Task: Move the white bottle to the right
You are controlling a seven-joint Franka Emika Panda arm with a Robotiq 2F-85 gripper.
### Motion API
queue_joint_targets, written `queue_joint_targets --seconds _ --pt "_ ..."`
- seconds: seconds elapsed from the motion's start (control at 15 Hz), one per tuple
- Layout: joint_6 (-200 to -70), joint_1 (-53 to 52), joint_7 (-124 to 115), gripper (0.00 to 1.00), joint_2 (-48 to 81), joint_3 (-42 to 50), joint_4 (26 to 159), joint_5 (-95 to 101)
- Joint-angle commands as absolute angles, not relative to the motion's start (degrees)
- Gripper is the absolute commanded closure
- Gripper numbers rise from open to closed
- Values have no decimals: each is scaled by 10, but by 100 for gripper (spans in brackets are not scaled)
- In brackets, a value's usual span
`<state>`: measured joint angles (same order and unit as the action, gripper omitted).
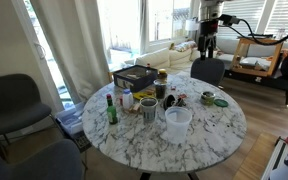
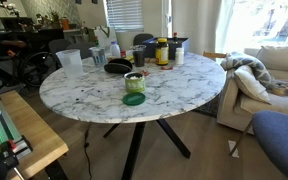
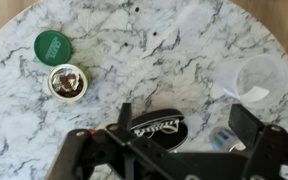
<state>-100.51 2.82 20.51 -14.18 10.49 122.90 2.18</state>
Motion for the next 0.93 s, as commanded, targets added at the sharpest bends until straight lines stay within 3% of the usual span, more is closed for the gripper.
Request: queue_joint_targets --seconds 0.0,0.53,0.6,0.87 --pt "-1089 58 208 0 -120 124 1210 15" --pt "-1084 108 310 0 39 170 1034 -60" --pt "-1108 107 293 0 -13 156 1092 -28" --pt "-1102 120 298 0 35 153 1045 -48"
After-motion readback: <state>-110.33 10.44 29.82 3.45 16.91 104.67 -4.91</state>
